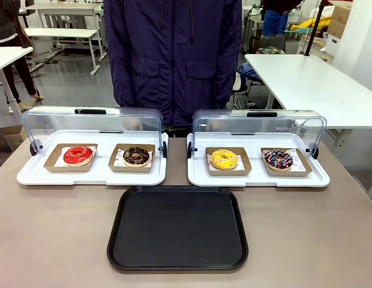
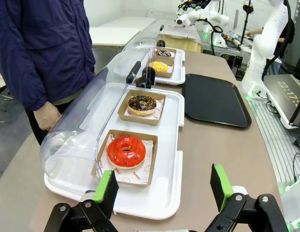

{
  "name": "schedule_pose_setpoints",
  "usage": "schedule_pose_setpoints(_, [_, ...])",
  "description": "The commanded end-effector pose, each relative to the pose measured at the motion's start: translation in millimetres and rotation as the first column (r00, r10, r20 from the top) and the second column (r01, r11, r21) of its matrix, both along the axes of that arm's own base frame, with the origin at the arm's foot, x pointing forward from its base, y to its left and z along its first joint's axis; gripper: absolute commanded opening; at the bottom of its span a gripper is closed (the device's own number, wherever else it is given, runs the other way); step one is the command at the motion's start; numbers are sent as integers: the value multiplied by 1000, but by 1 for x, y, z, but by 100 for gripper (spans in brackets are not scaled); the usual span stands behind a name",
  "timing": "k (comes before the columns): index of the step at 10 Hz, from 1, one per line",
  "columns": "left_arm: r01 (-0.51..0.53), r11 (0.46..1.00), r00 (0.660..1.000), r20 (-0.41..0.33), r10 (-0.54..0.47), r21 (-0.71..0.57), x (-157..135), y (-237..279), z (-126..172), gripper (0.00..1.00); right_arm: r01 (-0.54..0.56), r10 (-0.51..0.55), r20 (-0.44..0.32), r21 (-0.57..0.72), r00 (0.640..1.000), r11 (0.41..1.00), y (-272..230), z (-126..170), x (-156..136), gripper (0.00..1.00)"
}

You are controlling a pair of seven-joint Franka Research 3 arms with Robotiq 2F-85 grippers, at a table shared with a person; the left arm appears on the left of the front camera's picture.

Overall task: Move the third donut from the left to the tray.
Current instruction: Pick up the Paper togo box containing the Donut indicated by the person and place it on the Handle tray.

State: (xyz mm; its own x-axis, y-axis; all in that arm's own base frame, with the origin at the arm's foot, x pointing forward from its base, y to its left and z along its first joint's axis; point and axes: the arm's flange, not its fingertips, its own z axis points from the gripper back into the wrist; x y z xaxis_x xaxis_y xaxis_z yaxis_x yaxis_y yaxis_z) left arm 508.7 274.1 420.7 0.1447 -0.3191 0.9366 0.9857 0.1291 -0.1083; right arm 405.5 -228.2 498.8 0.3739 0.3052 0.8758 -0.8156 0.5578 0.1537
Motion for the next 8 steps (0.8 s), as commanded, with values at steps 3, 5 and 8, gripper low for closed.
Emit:
schedule_pose_setpoints(3, [5, 1000, 1000, -2, -5, 8, -1, -1, 1, 100, -5, 5, 9, 9, 1000, 1000, 2, 1, 0, 100])
schedule_pose_setpoints(5, [5, 1000, 1000, -2, -5, 8, -1, -1, 1, 100, -5, 5, 9, 9, 1000, 1000, 2, 1, 0, 100])
schedule_pose_setpoints(8, [5, 1000, 1000, -2, -5, 8, -1, -1, 1, 100, -5, 5, 9, 9, 1000, 1000, 2, 1, 0, 100])
